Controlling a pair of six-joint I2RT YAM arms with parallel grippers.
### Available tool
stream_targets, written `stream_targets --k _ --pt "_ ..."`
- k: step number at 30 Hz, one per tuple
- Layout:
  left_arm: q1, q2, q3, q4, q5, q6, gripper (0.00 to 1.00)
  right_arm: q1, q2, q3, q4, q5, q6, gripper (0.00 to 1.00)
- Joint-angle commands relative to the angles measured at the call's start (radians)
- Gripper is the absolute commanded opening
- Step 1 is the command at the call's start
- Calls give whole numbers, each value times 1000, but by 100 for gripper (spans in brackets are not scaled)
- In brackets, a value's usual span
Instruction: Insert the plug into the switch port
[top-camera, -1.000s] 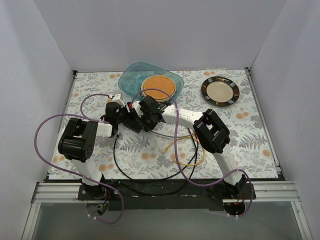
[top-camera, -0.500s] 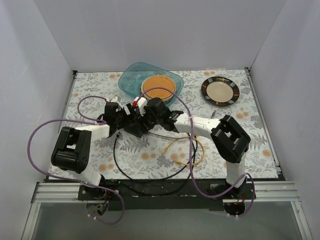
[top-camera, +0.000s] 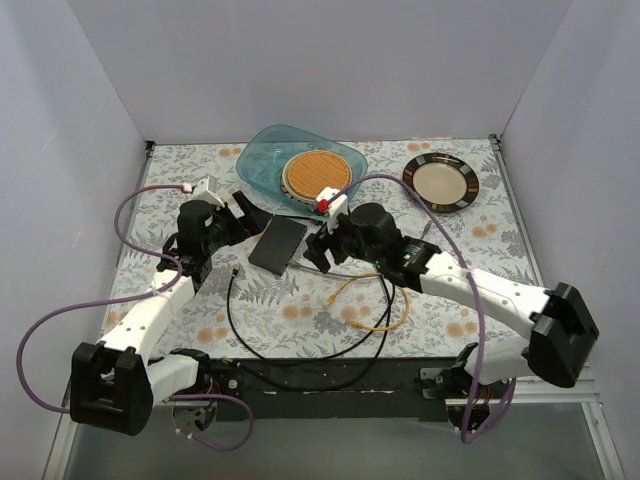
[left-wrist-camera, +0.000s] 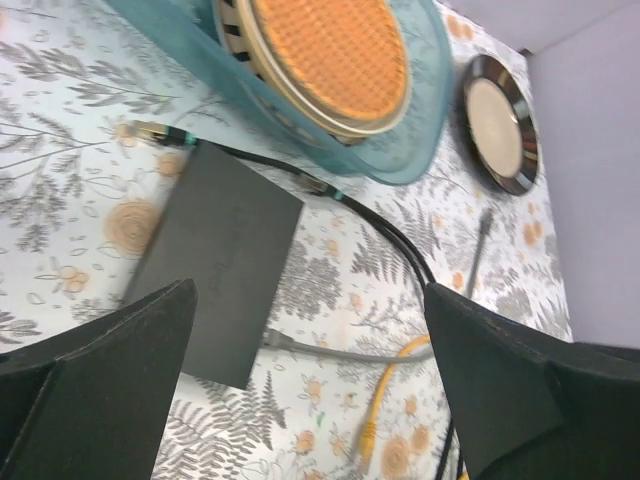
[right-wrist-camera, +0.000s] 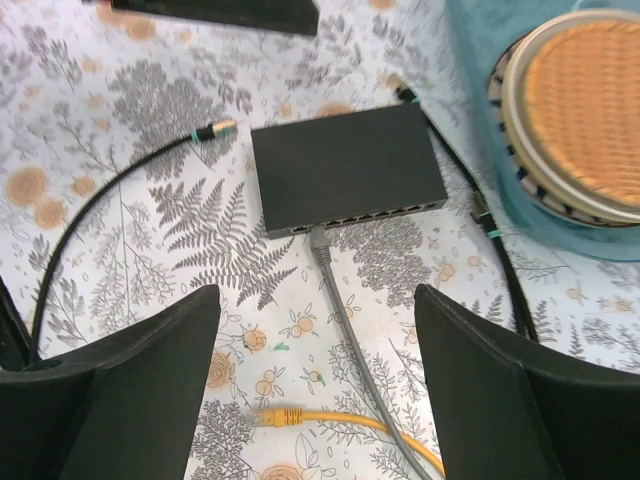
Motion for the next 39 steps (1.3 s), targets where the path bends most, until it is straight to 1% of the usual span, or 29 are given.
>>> stream_targets --k 1,4,6,11,15,17,20,23,28,33,39 --pt "-45 -43 -22 -55 91 -11 98 5 -136 -61 -79 65 40 85" --pt "-138 -24 -22 -52 86 -6 96 5 -177 -104 -149 59 28 84" --pt "-162 5 -16 -52 85 -2 96 5 -188 -121 -198 41 25 83" --pt "-171 91 12 -30 91 -15 95 14 -202 -198 -301 27 39 75" --pt "-169 172 131 -105 51 -8 97 40 -194 -262 -301 48 103 72" --pt "-160 204 200 -147 39 -12 97 63 -177 -279 -304 71 120 71" --pt "-123 223 231 -171 63 -35 98 98 -141 -278 -329 93 155 70" --pt "-67 221 208 -153 141 -51 98 135 -98 -274 -357 128 168 69" --pt "-2 212 178 -148 180 -41 98 169 -58 -279 -395 157 189 66" --pt "18 204 171 -147 189 -32 98 175 -58 -291 -427 202 217 63" --pt "22 201 167 -145 194 -25 98 178 -35 -302 -426 167 224 54"
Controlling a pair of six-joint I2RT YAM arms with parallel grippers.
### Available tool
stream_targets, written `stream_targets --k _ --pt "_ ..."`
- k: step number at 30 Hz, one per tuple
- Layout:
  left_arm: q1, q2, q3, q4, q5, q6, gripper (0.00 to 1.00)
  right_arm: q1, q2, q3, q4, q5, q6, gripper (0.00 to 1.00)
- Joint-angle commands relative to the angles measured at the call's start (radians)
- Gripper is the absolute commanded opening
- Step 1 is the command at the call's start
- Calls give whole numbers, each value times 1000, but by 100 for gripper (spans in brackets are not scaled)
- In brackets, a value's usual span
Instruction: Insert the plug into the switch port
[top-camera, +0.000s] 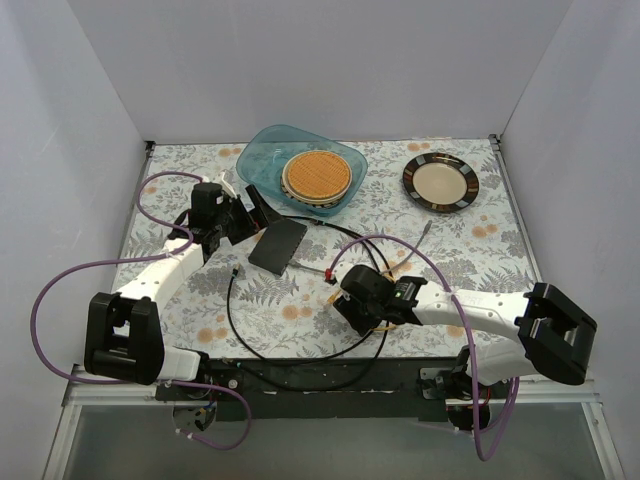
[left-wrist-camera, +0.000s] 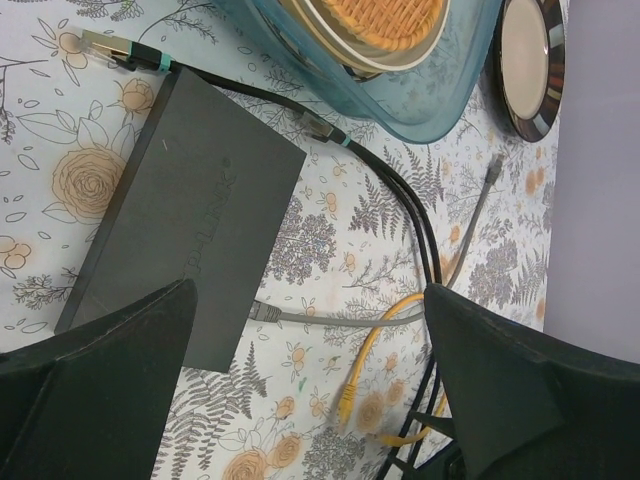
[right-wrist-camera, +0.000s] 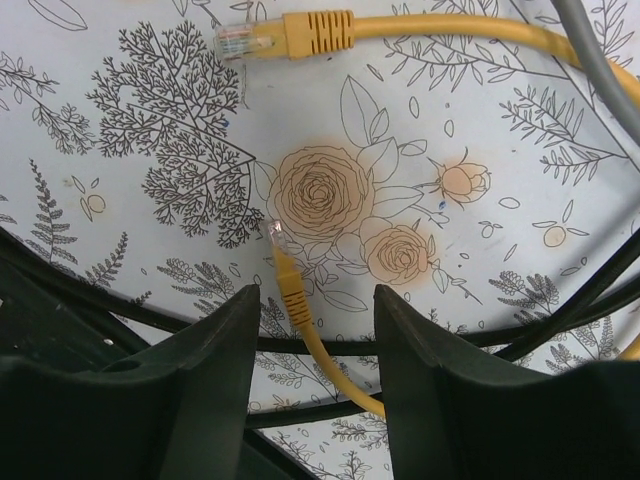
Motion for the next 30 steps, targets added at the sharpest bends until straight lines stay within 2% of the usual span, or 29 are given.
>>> stream_targets --k 1,3,5,6,8,9,11,17,23,26,30 --pt "11 -33 -6 -10 24 19 98 9 23 -12 -16 -1 28 51" --pt "16 -37 -6 -11 24 19 98 11 43 -14 -16 -12 31 49" --pt "19 -45 -6 -11 24 22 98 14 56 -11 -17 -18 29 42" --pt "19 -45 -8 -11 25 23 98 14 66 -6 -19 -20 31 30" --pt "22 -45 -8 -13 25 26 98 15 76 -2 -21 -24 23 18" --pt "22 -46 -8 -14 27 26 98 17 76 4 -24 -21 23 8" --pt "22 -49 -11 -13 33 28 98 17 68 12 -27 2 14 3" --pt "22 -74 -26 28 106 34 98 17 -32 92 -22 80 -29 1" --pt "0 -112 -29 91 214 29 96 15 -199 127 108 72 -83 1" --pt "-62 -115 -14 113 220 32 95 15 -291 118 169 82 -107 1" --pt "-215 -85 25 136 227 43 93 15 -320 127 188 100 -132 1"
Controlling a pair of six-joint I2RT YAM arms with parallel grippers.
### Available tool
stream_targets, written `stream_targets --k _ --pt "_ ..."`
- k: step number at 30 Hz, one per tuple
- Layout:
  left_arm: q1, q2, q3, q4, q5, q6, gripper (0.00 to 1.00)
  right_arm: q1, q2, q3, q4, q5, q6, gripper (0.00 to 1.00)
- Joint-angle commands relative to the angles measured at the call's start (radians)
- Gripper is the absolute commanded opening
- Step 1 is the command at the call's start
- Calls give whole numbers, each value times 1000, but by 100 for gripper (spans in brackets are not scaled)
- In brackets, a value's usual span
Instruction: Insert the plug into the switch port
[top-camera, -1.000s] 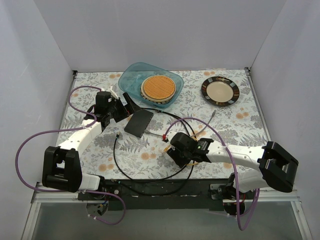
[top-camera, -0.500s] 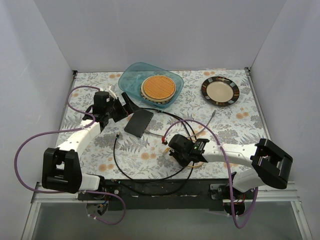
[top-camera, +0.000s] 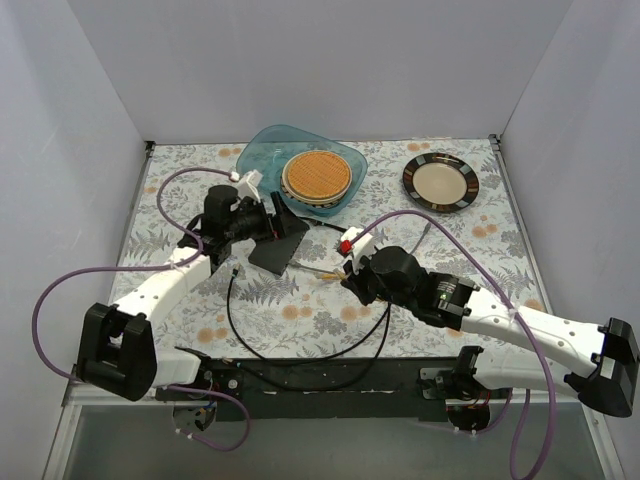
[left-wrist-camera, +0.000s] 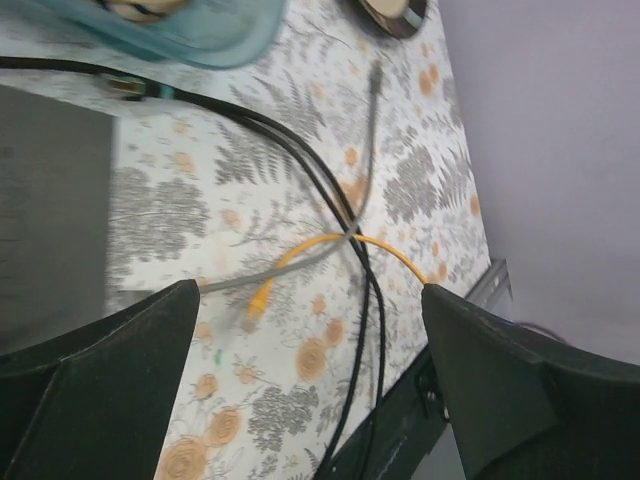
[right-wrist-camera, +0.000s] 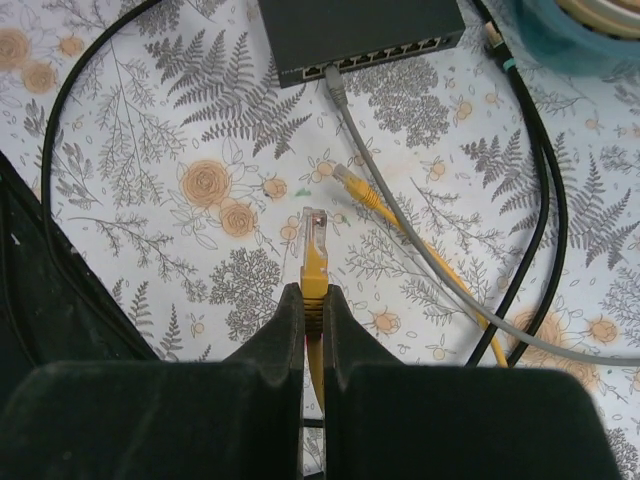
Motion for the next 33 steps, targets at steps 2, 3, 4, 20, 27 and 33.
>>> stream_targets --k 2,3,4,20,27,33 --pt "-161 14 72 47 62 34 90 6 -23 45 76 39 -49 1" --pt "-192 20 80 47 65 37 88 6 -20 50 76 39 -49 1" --pt "-204 26 86 46 67 49 88 6 -18 53 74 39 -48 1" --pt "-267 30 96 82 228 155 73 -6 -95 6 144 -8 -37 1" --pt "-270 -35 54 133 215 167 73 -121 -81 -10 169 -317 -44 1" --pt "-270 -113 2 211 206 159 73 -286 -67 -59 221 -666 -45 1"
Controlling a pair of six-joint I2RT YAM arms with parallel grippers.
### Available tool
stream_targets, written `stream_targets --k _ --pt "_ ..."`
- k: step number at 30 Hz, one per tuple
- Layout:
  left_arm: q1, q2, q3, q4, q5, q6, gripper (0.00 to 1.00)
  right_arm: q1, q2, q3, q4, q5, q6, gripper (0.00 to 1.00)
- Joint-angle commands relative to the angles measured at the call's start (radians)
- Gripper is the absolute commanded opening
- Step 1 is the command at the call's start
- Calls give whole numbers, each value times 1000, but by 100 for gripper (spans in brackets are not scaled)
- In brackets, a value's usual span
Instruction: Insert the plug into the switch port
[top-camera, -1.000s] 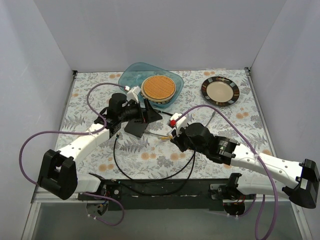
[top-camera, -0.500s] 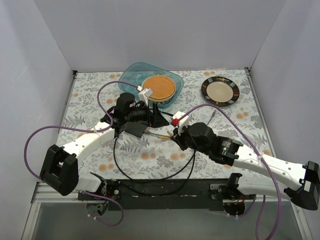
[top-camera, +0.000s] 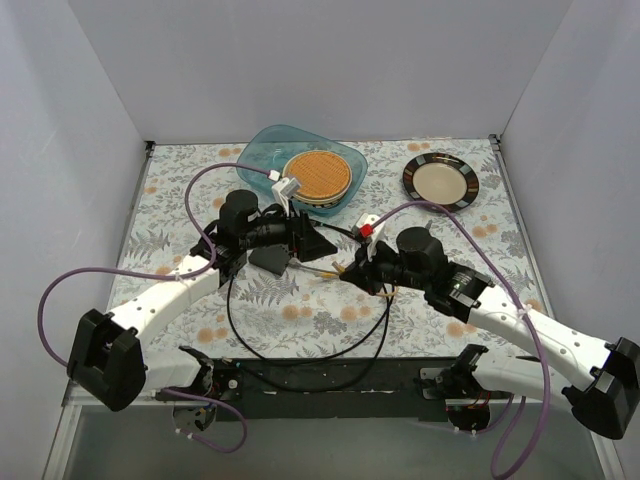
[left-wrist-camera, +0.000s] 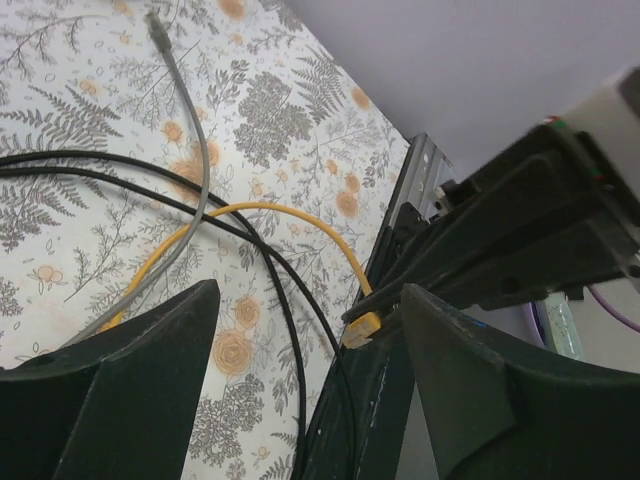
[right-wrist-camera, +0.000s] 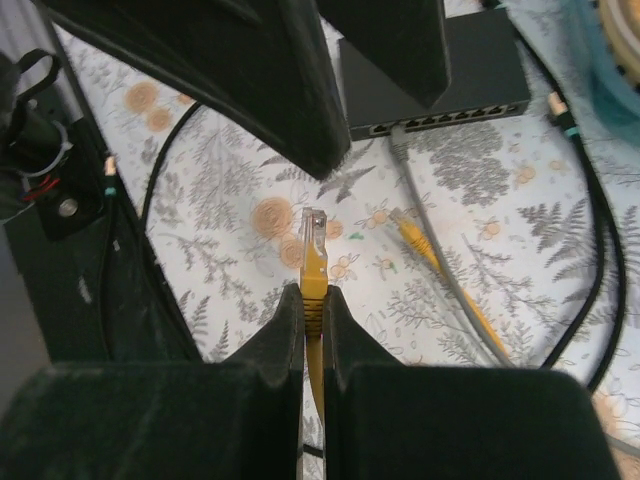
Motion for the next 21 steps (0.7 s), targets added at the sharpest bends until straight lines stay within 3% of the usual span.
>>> stream_targets --k 1,6,9,21 --pt "-5 -86 -35 89 35 18 73 -112 5 -39 117 -348 -6 1" --pt "-7 -81 -54 151 152 10 71 -216 37 -55 192 -610 4 1" --pt "-20 -66 -49 166 241 13 69 -239 68 -52 224 -686 22 1" --pt "-83 -8 2 67 207 82 53 -275 68 -32 235 -683 40 1"
